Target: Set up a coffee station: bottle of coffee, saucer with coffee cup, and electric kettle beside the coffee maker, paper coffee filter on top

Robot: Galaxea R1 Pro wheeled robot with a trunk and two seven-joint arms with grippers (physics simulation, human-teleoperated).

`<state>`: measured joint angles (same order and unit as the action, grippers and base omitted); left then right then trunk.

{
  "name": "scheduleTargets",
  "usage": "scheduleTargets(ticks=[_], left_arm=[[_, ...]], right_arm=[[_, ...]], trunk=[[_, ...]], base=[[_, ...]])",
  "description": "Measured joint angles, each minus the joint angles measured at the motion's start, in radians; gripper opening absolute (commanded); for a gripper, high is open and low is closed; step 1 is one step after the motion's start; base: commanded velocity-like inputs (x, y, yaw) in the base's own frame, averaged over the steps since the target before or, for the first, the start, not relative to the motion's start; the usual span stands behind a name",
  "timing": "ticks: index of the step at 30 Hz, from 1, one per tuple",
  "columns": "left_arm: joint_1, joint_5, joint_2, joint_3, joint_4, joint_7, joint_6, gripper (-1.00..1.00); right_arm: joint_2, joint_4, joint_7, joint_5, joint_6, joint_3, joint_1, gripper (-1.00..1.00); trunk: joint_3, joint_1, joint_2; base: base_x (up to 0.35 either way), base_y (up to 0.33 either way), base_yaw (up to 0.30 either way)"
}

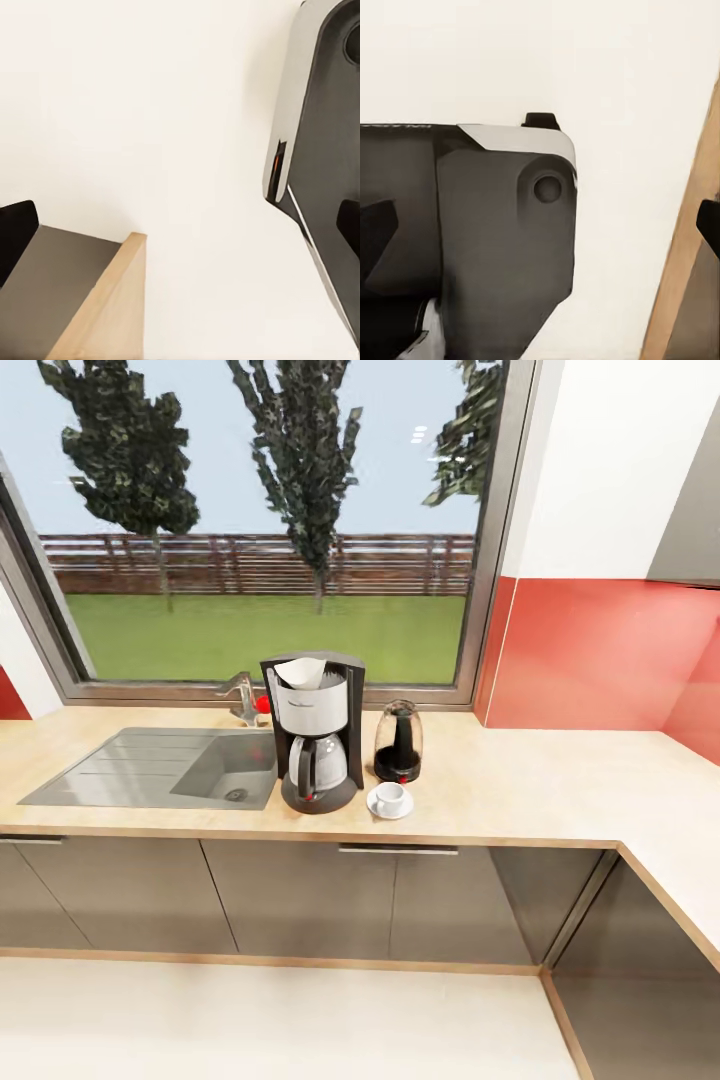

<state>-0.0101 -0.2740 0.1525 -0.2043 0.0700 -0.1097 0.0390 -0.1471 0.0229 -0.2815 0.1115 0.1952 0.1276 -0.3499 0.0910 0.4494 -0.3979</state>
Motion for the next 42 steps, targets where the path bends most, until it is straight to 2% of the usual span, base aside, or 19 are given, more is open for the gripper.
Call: scheduleTargets(ticks=[4, 8, 34, 42], left_arm=[[-0.001, -0.001, -0.001, -0.001, -0.002, 0.000, -0.087, 1.00], [-0.001, 0.005, -0.001, -0.001, 0.001, -0.001, -0.155, 1.00], [0.001, -0.005, -0.003, 0.004, 0.007, 0.000, -0.145, 1.00], [0.001, -0.002, -0.003, 0.004, 0.006, 0.000, -0.144, 1.00]], right_arm=[[0.000, 0.001, 0.012, 0.000, 0.065, -0.002, 0.024, 1.00], [-0.003, 0.001, 0.036, -0.001, 0.085, -0.001, 0.036, 1.00], [-0.002, 0.002, 0.041, 0.000, 0.087, -0.001, 0.039, 1.00], [0.003, 0.002, 0.038, -0.004, 0.056, 0.000, 0.039, 1.00]], trunk=[[0.000, 0.000, 0.000], [0.000, 0.000, 0.000], [0.000, 0.000, 0.000], [0.000, 0.000, 0.000]], base=[[0.000, 0.000, 0.000], [0.000, 0.000, 0.000], [0.000, 0.000, -0.009], [0.000, 0.000, 0.000]])
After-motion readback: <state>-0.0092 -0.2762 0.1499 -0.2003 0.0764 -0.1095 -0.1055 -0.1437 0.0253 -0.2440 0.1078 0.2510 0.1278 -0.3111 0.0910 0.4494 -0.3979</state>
